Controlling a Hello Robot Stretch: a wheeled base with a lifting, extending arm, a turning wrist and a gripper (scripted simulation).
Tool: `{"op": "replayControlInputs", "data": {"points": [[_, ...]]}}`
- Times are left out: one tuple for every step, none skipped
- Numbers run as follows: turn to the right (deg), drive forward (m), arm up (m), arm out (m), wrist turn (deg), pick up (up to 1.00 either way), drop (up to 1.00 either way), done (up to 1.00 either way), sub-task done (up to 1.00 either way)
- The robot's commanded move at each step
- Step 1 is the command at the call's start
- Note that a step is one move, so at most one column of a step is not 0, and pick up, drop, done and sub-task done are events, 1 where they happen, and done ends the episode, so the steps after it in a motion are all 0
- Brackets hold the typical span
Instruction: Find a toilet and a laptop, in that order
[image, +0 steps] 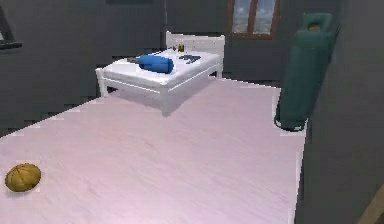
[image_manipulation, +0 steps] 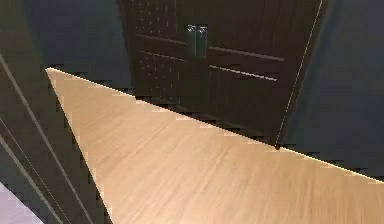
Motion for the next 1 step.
{"op": "replayControlInputs", "data": {"points": [[3.0,0.0,0.0,0.0,0.0,0.0,0.0,0.0,0.0]]}}
